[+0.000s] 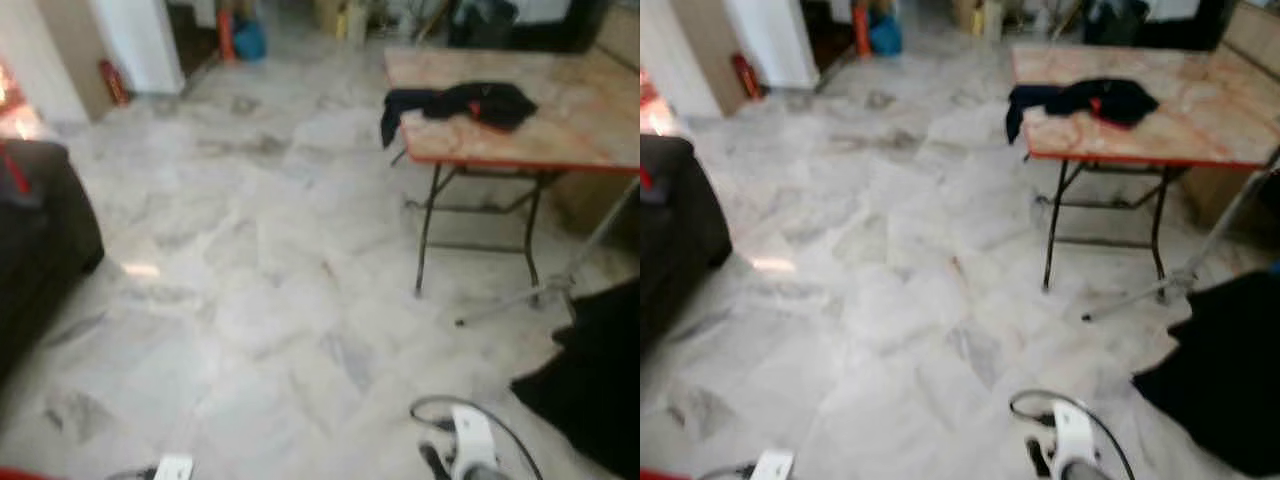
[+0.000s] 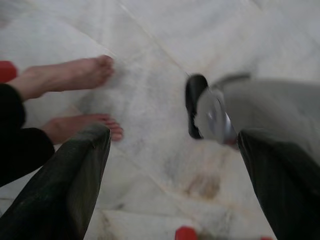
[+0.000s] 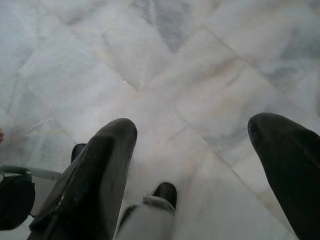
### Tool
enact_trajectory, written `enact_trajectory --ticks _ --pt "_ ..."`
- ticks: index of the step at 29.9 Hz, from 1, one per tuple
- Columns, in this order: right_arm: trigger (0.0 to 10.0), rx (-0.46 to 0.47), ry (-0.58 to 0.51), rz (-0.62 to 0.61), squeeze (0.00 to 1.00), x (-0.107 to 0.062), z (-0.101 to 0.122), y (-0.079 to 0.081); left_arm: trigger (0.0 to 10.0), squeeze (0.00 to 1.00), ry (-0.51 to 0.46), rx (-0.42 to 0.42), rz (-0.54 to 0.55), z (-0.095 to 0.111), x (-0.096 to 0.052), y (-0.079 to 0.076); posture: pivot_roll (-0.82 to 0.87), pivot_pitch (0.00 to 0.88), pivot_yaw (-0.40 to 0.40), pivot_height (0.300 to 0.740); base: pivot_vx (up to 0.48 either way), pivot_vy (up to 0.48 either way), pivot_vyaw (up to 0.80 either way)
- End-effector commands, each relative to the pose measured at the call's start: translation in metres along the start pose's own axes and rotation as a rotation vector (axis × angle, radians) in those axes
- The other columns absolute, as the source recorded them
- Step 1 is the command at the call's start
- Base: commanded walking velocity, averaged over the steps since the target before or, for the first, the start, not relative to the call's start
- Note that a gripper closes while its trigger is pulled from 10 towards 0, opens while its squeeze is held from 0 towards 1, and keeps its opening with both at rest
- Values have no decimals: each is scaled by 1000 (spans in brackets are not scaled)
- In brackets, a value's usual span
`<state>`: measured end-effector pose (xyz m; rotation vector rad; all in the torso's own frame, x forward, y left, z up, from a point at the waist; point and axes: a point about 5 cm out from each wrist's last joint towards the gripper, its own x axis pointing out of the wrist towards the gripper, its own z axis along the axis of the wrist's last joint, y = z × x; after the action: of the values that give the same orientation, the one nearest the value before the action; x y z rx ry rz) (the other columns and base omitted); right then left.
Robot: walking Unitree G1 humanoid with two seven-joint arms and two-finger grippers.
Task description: Hang hanger
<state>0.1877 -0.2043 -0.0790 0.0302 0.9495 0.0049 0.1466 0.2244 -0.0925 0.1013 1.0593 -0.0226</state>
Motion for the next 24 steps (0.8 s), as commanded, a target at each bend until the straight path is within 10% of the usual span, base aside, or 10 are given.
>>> enact_trajectory --ticks 1,24 --pt "10000 17 7 -23 0 -2 -3 -6 10000 0 6 3 -4 -1 0 -2 -2 11 -6 740 0 0 800" --pt "10000 47 0 -45 0 -1 -2 -7 10000 0 -7 2 -5 -8 0 -11 -5 20 -11 740 367 0 174"
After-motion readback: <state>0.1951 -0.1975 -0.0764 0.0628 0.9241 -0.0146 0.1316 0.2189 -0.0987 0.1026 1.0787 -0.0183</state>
